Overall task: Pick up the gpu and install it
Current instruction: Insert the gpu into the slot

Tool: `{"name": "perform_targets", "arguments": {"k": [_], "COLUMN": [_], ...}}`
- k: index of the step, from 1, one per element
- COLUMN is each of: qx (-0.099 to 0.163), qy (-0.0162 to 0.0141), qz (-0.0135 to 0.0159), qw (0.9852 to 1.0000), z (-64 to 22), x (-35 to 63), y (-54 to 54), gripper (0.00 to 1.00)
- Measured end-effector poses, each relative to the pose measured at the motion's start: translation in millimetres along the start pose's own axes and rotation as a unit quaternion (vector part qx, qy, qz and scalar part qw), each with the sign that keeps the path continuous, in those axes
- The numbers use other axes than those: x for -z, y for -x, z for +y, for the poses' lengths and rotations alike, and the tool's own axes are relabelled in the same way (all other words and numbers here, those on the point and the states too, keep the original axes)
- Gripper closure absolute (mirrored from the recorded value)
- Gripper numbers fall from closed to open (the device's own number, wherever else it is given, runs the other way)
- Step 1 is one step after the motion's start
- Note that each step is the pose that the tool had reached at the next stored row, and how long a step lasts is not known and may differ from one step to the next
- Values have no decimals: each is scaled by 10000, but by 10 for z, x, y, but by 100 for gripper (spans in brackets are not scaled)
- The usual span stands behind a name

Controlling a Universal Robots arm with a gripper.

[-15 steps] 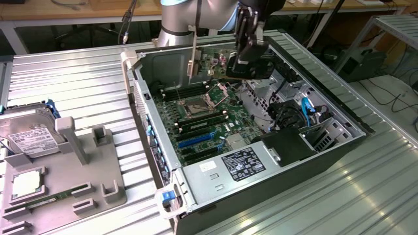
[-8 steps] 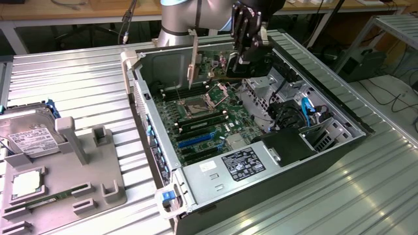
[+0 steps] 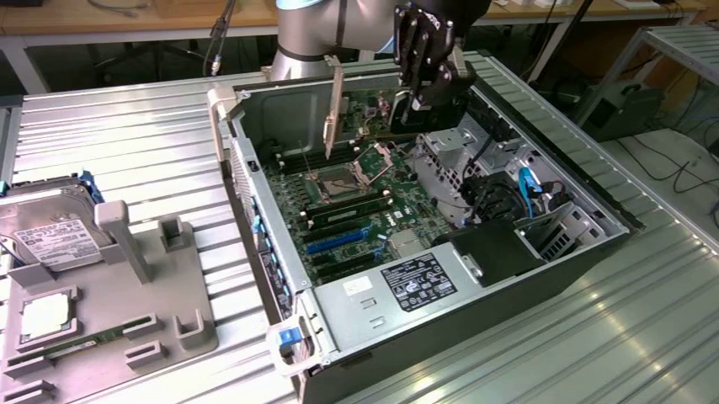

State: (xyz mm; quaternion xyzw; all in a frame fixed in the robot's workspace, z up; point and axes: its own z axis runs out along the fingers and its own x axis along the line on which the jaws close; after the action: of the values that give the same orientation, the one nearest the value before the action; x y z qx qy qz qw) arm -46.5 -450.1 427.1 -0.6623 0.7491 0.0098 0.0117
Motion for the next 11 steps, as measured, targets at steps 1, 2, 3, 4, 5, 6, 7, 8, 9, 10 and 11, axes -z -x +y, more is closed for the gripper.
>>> {"name": "perform_targets", "arguments": {"k": [1, 2, 3, 4, 5, 6, 7, 8, 9, 10, 11], "qx": [0, 0, 1, 11, 47, 124, 339, 395, 418, 475, 520], "qy": [0, 0, 0, 0, 1, 4, 10, 12, 13, 14, 15], "qz": [0, 0, -1, 0, -1, -1, 0, 0, 0, -2, -2], "qw": [10000, 10000, 10000, 10000, 10000, 9999, 9994, 9992, 9991, 9989, 9986], "z": [0, 0, 0, 0, 0, 0, 0, 0, 0, 1, 0], "x": [0, 0, -1, 0, 0, -1, -3, -5, -6, -13, -20], "y": [0, 0, 0, 0, 0, 1, 1, 1, 1, 11, 15], "gripper": [72, 72, 72, 72, 72, 72, 72, 72, 72, 72, 72]}}
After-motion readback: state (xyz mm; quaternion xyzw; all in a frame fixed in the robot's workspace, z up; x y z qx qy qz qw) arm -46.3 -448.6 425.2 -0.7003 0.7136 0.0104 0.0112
